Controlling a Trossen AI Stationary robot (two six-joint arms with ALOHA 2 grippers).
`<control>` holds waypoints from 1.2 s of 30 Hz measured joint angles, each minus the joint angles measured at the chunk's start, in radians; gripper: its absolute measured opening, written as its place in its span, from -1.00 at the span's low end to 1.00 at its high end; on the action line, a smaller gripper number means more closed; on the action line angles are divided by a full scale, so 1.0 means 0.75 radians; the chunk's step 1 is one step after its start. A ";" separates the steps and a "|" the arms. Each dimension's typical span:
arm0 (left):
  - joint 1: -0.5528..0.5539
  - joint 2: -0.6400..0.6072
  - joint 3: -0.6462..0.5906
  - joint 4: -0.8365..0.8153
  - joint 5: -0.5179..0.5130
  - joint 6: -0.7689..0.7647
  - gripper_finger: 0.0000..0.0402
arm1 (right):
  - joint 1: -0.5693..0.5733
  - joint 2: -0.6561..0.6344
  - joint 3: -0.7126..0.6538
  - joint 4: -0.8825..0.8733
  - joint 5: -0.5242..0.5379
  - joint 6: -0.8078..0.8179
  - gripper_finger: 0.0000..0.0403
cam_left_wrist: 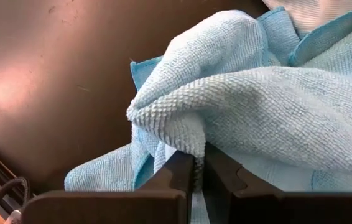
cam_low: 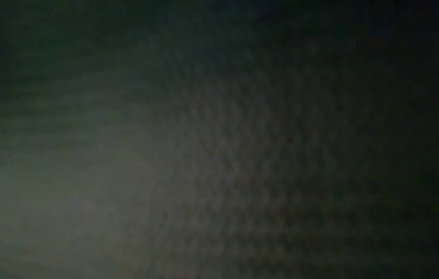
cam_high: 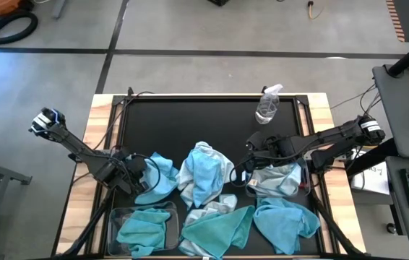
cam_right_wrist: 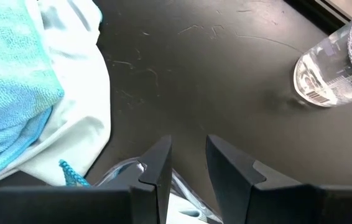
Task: Sort microfiber towel by color & place in baskets
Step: Put the blue towel into the bottom transparent bin
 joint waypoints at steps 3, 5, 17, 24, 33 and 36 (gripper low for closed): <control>0.000 0.003 0.001 0.000 0.001 0.037 -0.97 | 0.000 0.000 0.000 0.002 0.000 0.001 -0.54; 0.000 0.003 0.010 -0.005 0.004 0.042 -0.99 | 0.000 0.000 0.000 0.002 0.000 0.002 -0.54; -0.002 0.017 0.455 -0.100 0.046 0.121 -0.99 | 0.000 0.000 0.000 0.006 0.000 0.003 -0.54; -0.008 0.082 0.743 -0.121 0.035 0.352 -0.99 | 0.000 0.000 0.000 0.007 0.000 0.002 -0.54; -0.055 0.206 1.016 -0.259 0.329 0.600 -0.99 | 0.000 0.000 -0.001 0.007 0.001 -0.007 -0.54; -0.092 0.246 1.100 -0.296 0.438 0.673 -0.99 | 0.000 0.000 -0.001 0.007 0.000 -0.007 -0.54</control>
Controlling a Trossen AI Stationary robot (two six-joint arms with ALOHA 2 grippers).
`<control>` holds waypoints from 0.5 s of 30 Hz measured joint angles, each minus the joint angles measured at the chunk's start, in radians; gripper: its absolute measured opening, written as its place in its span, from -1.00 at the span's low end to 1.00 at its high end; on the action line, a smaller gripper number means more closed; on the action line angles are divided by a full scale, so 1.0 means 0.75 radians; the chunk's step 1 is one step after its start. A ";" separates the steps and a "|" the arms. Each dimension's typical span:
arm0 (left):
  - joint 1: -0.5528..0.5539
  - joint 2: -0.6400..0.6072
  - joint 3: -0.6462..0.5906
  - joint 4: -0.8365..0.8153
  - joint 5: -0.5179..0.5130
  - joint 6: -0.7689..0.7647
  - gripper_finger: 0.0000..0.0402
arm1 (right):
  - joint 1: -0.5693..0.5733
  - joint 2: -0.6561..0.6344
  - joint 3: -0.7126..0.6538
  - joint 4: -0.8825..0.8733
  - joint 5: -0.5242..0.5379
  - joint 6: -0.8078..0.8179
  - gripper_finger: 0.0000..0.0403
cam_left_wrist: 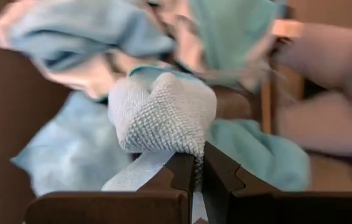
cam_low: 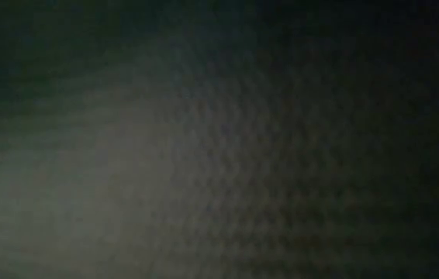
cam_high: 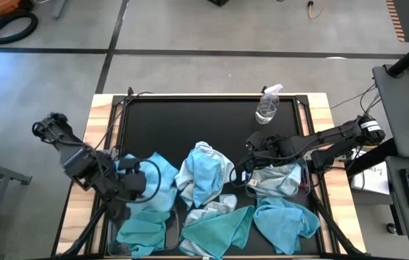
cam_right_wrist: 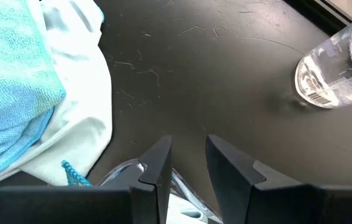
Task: Sort microfiber towel by color & place in baskets
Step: Put the blue towel into the bottom transparent bin
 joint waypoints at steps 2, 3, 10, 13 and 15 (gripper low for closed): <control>-0.027 0.025 0.064 -0.009 0.072 0.015 -0.99 | 0.000 0.000 0.000 0.001 0.000 0.000 -0.54; -0.043 0.038 0.096 -0.013 0.109 0.019 -0.99 | 0.000 0.000 0.000 0.001 0.000 0.002 -0.54; -0.199 0.097 0.287 -0.026 0.157 0.017 -0.99 | 0.000 0.000 0.000 0.002 0.000 0.010 -0.54; -0.266 0.123 0.335 -0.027 0.106 0.015 -0.99 | 0.000 0.000 0.000 0.003 0.000 0.011 -0.54; -0.302 0.132 0.346 -0.028 0.040 0.004 -0.99 | 0.000 0.000 0.000 0.004 -0.001 0.011 -0.54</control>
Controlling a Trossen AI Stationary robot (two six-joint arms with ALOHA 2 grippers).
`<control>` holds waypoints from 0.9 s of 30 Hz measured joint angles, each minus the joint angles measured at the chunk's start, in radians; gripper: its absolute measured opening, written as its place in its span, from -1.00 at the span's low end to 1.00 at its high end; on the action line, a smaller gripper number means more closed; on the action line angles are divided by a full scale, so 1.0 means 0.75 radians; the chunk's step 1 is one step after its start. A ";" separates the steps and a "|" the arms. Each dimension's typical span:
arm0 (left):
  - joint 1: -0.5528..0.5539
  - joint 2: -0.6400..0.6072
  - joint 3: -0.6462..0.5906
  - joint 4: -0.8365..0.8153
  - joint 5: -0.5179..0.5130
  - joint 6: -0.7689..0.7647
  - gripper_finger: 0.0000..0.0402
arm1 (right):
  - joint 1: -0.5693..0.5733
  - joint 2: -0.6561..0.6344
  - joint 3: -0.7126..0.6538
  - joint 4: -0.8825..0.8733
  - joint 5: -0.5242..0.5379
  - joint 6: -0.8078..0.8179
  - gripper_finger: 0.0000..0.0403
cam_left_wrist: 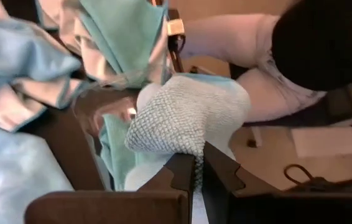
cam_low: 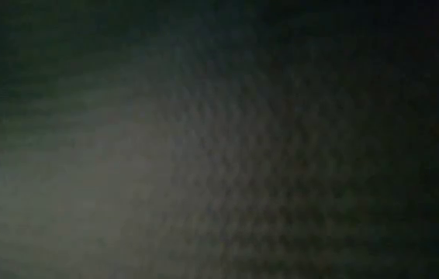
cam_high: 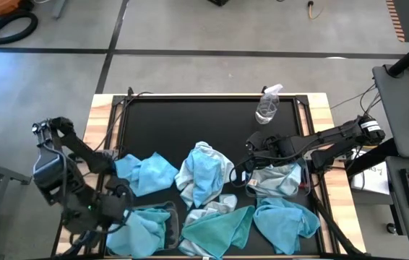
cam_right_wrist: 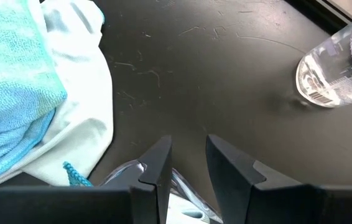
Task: Sort microfiber towel by color & place in baskets
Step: Put the blue towel into the bottom transparent bin
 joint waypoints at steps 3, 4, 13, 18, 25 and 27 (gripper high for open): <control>-0.031 0.012 -0.022 -0.007 -0.082 -0.052 -0.99 | 0.000 0.000 0.000 0.001 0.000 0.002 -0.54; -0.035 0.017 -0.039 -0.010 -0.094 -0.070 -0.99 | 0.000 0.000 0.000 0.000 0.000 0.002 -0.54; -0.037 0.149 -0.145 -0.009 -0.091 -0.210 -0.94 | 0.000 0.000 0.000 0.001 -0.009 0.015 -0.54; -0.037 0.233 -0.145 -0.008 -0.047 -0.222 -0.83 | 0.000 0.000 0.000 0.001 -0.011 0.025 -0.54; -0.037 0.274 -0.145 -0.065 -0.015 -0.222 -0.66 | 0.000 0.000 0.000 0.002 -0.013 0.048 -0.54; -0.037 0.274 -0.145 -0.092 -0.023 -0.222 -0.62 | 0.000 0.000 0.000 0.002 -0.018 0.049 -0.54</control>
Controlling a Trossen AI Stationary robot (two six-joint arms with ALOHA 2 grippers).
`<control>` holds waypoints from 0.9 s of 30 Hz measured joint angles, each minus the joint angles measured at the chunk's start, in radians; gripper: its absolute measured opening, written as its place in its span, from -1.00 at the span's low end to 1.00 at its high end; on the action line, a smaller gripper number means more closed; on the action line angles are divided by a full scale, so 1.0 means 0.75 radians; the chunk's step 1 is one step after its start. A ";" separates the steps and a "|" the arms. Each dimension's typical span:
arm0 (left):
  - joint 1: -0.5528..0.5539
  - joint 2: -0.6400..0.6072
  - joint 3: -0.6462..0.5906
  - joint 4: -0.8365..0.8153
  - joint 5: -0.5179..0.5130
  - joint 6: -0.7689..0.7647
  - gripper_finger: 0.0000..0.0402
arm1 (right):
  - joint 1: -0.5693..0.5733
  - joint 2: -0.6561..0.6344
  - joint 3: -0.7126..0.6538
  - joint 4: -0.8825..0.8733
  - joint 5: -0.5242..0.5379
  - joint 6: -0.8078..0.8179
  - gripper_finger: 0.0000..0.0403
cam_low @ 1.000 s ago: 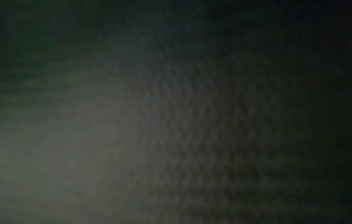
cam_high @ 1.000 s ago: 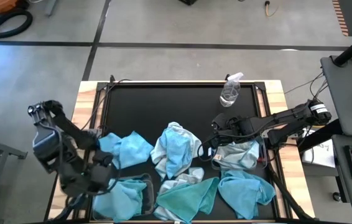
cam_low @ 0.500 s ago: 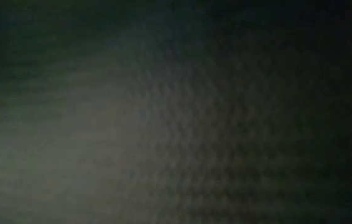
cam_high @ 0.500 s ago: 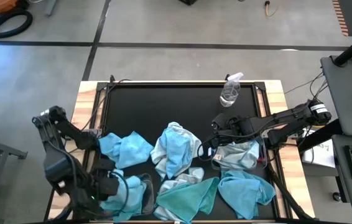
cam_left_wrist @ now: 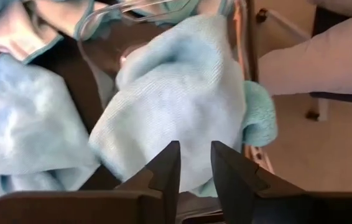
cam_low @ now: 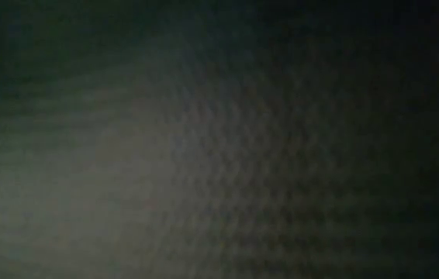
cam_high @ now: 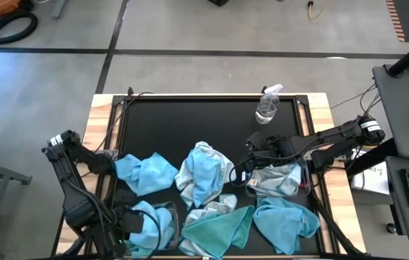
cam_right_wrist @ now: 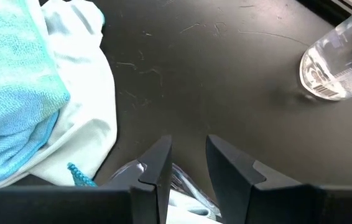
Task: Sort microfiber towel by color & place in baskets
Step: Put the blue towel into the bottom transparent bin
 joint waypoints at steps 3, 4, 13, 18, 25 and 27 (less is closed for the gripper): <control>0.001 -0.003 0.001 -0.056 -0.066 0.000 -0.57 | 0.000 0.000 0.000 0.001 -0.019 0.001 -0.54; 0.001 -0.006 0.001 -0.086 -0.101 0.000 -0.56 | 0.000 0.000 0.000 0.001 -0.019 0.001 -0.54; 0.063 -0.067 -0.010 -0.232 -0.421 0.025 -0.51 | 0.000 0.000 0.000 -0.001 -0.023 -0.003 -0.54; 0.145 -0.127 -0.044 -0.241 -0.480 0.045 -0.51 | 0.000 0.000 0.000 -0.001 -0.023 -0.035 -0.54; 0.194 -0.383 -0.344 -0.243 -0.479 -0.097 -0.51 | 0.000 0.000 -0.004 -0.002 -0.019 -0.042 -0.54; 0.193 -0.488 -0.467 -0.230 -0.472 -0.209 -0.51 | 0.000 0.000 -0.007 -0.002 -0.019 -0.042 -0.54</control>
